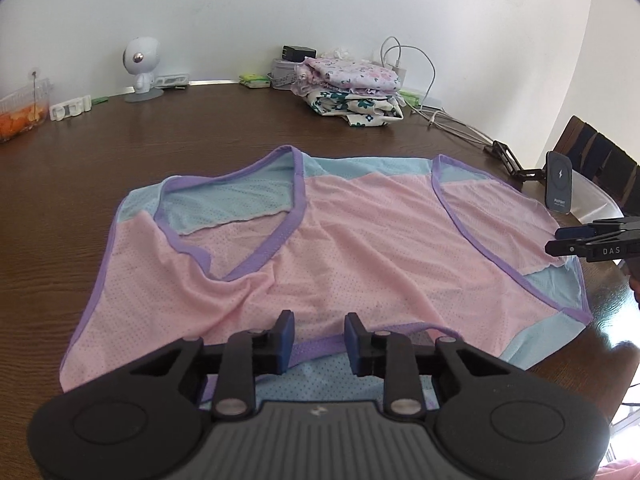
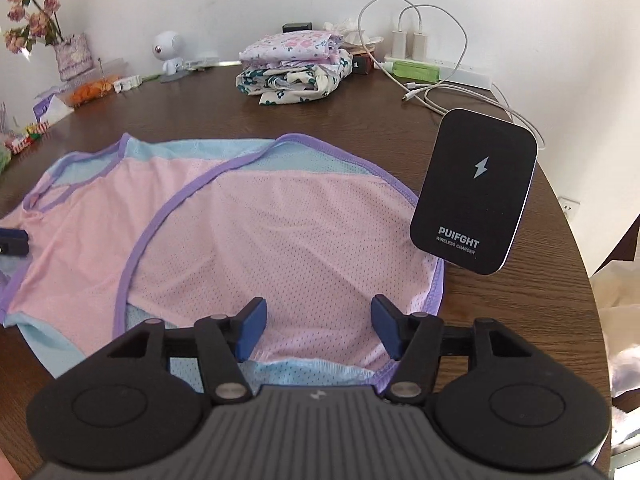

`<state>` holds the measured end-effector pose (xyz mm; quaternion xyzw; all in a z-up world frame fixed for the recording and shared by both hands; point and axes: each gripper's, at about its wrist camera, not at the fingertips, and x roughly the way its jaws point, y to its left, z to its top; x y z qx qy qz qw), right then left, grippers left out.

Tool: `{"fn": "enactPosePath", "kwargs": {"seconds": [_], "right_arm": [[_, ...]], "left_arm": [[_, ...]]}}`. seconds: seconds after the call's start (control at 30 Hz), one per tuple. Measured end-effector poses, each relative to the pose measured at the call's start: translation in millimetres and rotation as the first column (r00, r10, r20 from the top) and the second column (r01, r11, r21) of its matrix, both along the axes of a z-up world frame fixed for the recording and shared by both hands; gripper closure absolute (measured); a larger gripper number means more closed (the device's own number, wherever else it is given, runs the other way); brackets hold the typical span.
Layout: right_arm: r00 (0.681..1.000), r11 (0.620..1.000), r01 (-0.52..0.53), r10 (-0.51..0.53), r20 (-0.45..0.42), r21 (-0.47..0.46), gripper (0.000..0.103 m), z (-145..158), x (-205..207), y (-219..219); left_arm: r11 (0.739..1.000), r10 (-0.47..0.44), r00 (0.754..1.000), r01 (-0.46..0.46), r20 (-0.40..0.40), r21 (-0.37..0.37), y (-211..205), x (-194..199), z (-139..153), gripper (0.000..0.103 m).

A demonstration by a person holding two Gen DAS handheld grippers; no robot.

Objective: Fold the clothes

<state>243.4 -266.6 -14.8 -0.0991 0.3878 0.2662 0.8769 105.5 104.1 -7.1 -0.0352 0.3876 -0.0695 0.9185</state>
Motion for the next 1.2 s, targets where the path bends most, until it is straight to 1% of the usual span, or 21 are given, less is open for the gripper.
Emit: {"fn": "enactPosePath", "kwargs": {"seconds": [0.13,0.23,0.33,0.4,0.43,0.47,0.5,0.53,0.57,0.6,0.63,0.7,0.73,0.8,0.87,0.93,0.97,1.0,1.03,1.1,1.2], "right_arm": [[1.0,1.0,-0.012,0.012,-0.025,-0.026,0.042,3.8,-31.3,-4.7],[0.998,0.999,-0.032,0.03,-0.05,-0.043,0.042,6.4,-56.5,-8.2],[0.995,0.996,-0.056,0.05,-0.092,-0.065,0.042,12.6,-73.3,-7.2],[0.991,0.998,-0.06,0.057,-0.122,-0.025,0.042,26.6,-74.2,-8.4],[0.989,0.998,-0.065,0.064,-0.132,-0.004,0.042,35.1,-74.7,-8.3],[0.99,0.996,-0.088,0.09,-0.104,0.027,0.042,55.1,-75.3,-3.6],[0.99,0.992,-0.112,0.116,-0.075,0.057,0.042,75.1,-75.9,1.2],[0.989,0.987,-0.139,0.143,-0.046,0.084,0.041,95.0,-76.4,6.8],[0.982,0.978,-0.184,0.186,-0.02,0.095,0.038,113.7,-76.4,19.8],[0.973,0.968,-0.23,0.231,0.005,0.103,0.033,132.4,-75.9,33.8],[0.957,0.953,-0.288,0.288,0.014,0.098,0.032,148.9,-72.1,57.0],[0.921,0.92,-0.39,0.39,0.021,0.033,0.031,166.4,-70.5,109.9],[0.899,0.899,-0.438,0.438,0.022,-0.003,0.031,174.0,-70.0,137.0],[0.853,0.846,-0.516,0.522,0.01,-0.133,0.031,169.4,-75.4,199.5],[0.804,0.775,-0.585,0.593,-0.045,-0.238,0.032,149.4,-79.6,248.6],[0.752,0.689,-0.644,0.65,-0.108,-0.333,0.037,129.1,-83.7,296.8],[0.737,0.661,-0.66,0.662,-0.136,-0.358,0.04,116.8,-84.1,313.3],[0.725,0.64,-0.672,0.67,-0.157,-0.373,0.044,105.9,-83.1,326.1],[0.718,0.626,-0.68,0.674,-0.172,-0.382,0.045,96.2,-80.8,335.9],[0.701,0.611,-0.7,0.687,-0.192,-0.369,0.05,80.1,-74.8,344.9],[0.682,0.601,-0.723,0.7,-0.213,-0.34,0.05,61.6,-65.0,350.3]], "left_arm": [[0.999,-0.016,1.0,0.016,-0.002,0.041,4.3,-16.3,1.1,0.078],[0.998,-0.031,0.999,0.032,-0.012,0.047,9.0,-25.6,3.1,0.078],[0.999,-0.041,0.999,0.041,0.003,-0.004,21.9,-29.7,12.9,0.077],[0.998,-0.045,0.999,0.046,0.019,-0.048,32.0,-31.9,21.0,0.076],[0.996,-0.038,0.999,0.04,0.033,-0.075,39.2,-33.3,26.7,0.072],[0.995,-0.01,0.998,0.016,0.059,-0.103,49.8,-35.3,35.3,0.064],[0.994,0.02,0.996,-0.01,0.088,-0.113,59.2,-37.6,43.2,0.062],[0.993,0.05,0.992,-0.037,0.112,-0.114,68.6,-39.3,50.8,0.062],[0.993,0.079,0.989,-0.068,0.124,-0.096,77.7,-39.3,56.6,0.061],[0.993,0.1,0.988,-0.091,0.12,-0.08,85.9,-37.2,59.4,0.056],[0.992,0.109,0.988,-0.102,0.109,-0.072,93.7,-32.5,61.0,0.05],[0.993,0.1,0.992,-0.095,0.081,-0.071,106.3,-18.0,63.7,0.049],[0.995,0.073,0.995,-0.069,0.067,-0.069,108.0,-9.4,64.3,0.049],[0.999,-0.02,0.999,0.022,0.04,-0.049,102.4,7.6,63.6,0.049],[0.995,-0.1,0.995,0.1,-0.011,0.006,88.5,25.1,59.7,0.049],[0.987,-0.139,0.987,0.145,-0.083,0.069,74.1,45.0,51.8,0.05],[0.984,-0.143,0.982,0.154,-0.122,0.085,69.1,54.1,46.0,0.052],[0.983,-0.143,0.977,0.159,-0.158,0.092,65.8,62.1,40.6,0.057],[0.982,-0.143,0.971,0.163,-0.189,0.093,64.2,69.3,35.4,0.066],[0.984,-0.138,0.965,0.159,-0.224,0.079,65.4,77.8,27.6,0.078],[0.987,-0.123,0.964,0.142,-0.234,0.068,69.1,81.9,21.8,0.081]]}}
